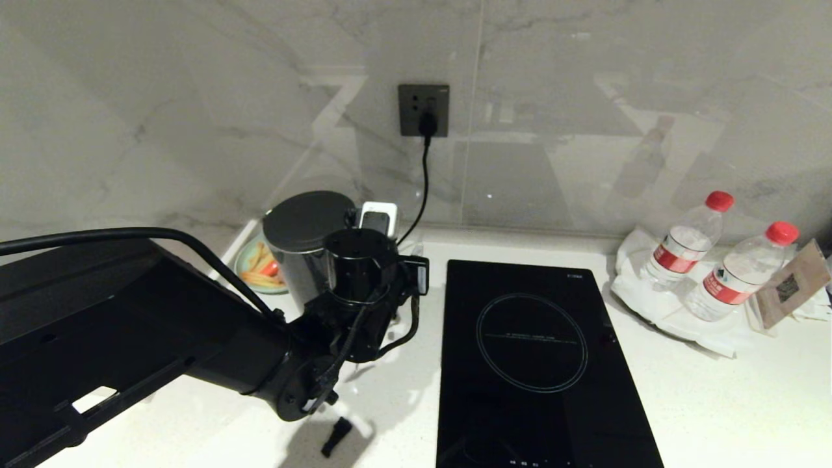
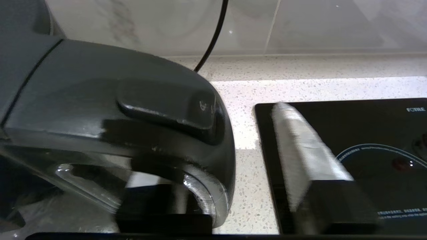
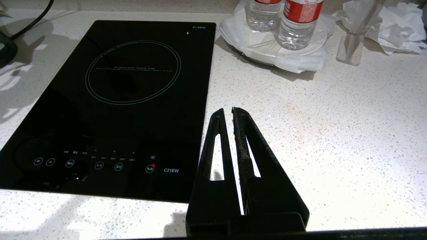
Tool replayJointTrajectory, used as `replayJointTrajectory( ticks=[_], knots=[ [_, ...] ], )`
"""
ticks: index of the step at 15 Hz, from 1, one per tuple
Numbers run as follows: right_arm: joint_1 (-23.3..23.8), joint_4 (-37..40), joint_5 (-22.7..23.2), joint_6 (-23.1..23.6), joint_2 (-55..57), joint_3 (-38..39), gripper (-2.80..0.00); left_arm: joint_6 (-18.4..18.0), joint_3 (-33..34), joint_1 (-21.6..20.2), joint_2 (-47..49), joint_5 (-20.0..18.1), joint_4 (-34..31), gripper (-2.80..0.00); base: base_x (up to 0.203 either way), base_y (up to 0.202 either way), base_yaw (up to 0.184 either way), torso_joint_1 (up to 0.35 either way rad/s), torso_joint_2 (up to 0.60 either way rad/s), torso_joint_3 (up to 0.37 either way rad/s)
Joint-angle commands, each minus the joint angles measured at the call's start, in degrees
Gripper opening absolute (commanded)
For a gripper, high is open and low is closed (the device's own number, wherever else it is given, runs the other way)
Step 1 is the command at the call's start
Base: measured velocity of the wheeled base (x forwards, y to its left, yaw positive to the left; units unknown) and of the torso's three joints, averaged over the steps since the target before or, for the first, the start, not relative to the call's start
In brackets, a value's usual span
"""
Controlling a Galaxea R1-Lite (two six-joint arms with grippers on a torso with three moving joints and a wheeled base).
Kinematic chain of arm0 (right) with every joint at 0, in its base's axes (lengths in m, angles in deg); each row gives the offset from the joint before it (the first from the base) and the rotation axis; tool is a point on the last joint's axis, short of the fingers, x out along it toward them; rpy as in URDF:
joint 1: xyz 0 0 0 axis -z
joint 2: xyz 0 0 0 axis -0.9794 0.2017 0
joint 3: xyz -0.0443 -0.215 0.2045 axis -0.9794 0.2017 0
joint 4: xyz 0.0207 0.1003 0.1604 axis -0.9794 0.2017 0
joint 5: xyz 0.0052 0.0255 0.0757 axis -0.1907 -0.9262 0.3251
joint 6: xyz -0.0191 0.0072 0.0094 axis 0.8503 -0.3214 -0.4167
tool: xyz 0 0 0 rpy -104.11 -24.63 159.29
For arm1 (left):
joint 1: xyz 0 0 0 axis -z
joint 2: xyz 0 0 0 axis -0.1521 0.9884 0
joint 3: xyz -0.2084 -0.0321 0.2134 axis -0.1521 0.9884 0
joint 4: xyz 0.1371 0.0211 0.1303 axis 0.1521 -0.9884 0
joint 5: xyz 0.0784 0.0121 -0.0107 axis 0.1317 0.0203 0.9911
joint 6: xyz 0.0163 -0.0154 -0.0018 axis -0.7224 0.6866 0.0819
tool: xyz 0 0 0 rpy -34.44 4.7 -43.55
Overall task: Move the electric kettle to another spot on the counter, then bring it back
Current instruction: Pick up the kettle
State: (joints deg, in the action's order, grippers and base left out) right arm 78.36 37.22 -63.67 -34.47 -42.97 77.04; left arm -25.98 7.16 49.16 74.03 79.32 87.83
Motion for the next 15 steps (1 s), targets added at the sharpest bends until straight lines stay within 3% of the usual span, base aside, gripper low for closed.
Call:
replayJointTrajectory(
  ticks=[1, 11, 15],
  knots=[
    [0.0, 0.0, 0.0, 0.0, 0.0, 0.0, -2.8, 0.1, 0.1, -0.3, -0.2, 0.1, 0.4, -2.8, 0.0, 0.0, 0.0, 0.0, 0.0, 0.0],
    [0.0, 0.0, 0.1, 0.0, 0.0, 0.0, -2.8, -0.2, -2.1, -3.8, -2.8, -0.1, -1.1, -2.8, 0.0, 0.0, 0.0, 0.0, 0.0, 0.0],
    [0.0, 0.0, 0.1, 0.0, 0.0, 0.0, -2.8, -1.9, -3.0, -4.8, -5.0, -0.4, -1.8, -2.8, 0.0, 0.0, 0.0, 0.0, 0.0, 0.0]
  ],
)
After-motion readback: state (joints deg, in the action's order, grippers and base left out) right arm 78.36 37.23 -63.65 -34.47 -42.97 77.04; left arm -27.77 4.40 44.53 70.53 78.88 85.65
